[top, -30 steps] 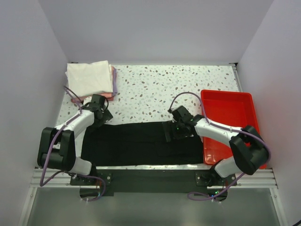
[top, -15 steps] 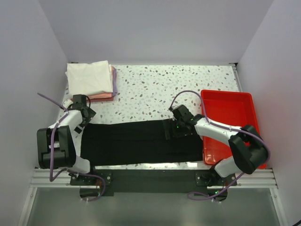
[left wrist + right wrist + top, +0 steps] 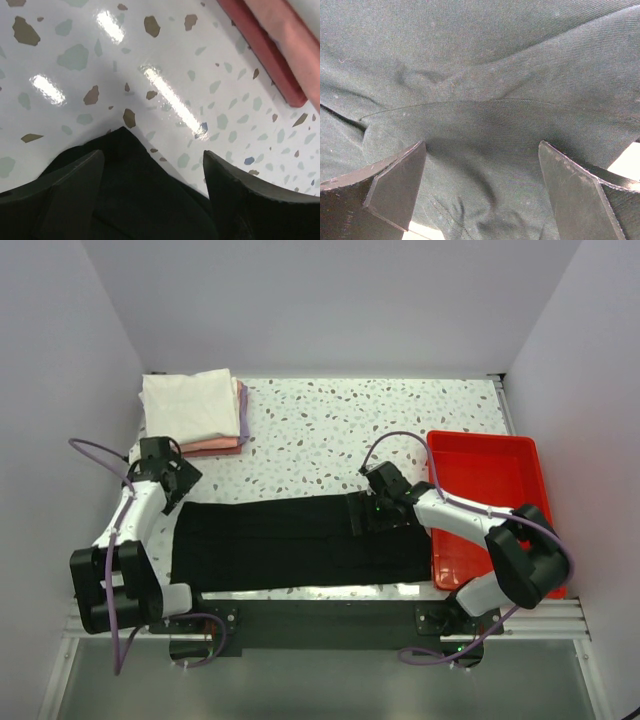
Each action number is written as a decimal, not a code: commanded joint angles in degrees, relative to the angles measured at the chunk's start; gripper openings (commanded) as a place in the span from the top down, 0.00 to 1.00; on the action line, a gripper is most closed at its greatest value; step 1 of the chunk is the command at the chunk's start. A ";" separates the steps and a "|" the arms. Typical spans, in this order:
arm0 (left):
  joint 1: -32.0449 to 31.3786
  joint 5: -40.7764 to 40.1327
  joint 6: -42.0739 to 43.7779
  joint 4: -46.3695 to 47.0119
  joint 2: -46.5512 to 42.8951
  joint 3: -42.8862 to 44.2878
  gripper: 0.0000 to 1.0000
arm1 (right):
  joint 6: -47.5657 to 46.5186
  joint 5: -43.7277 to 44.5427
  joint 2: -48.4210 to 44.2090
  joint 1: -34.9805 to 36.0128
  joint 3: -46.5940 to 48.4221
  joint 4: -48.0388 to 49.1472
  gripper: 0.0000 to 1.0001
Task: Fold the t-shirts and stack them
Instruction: Fold the tshirt
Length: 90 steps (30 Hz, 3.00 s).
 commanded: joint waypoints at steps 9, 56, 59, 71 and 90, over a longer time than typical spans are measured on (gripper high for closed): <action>-2.68 -1.78 15.82 -18.14 8.04 8.94 0.48 | -1.84 0.90 1.78 -0.79 -1.60 -3.59 0.01; 15.41 20.95 20.05 -11.12 9.37 12.12 1.00 | 0.35 1.43 9.34 -5.97 -1.95 -4.21 0.01; 19.20 29.47 23.11 -9.80 10.76 9.92 1.00 | 0.09 0.99 9.69 -6.06 -1.86 -4.30 0.01; 20.70 16.93 20.42 -16.46 13.16 18.51 0.54 | -1.05 1.69 7.23 -6.32 -1.43 -4.82 0.01; 2.60 23.27 16.10 -8.40 4.71 14.24 0.00 | -4.31 -0.60 -3.05 -6.32 5.42 -7.54 0.01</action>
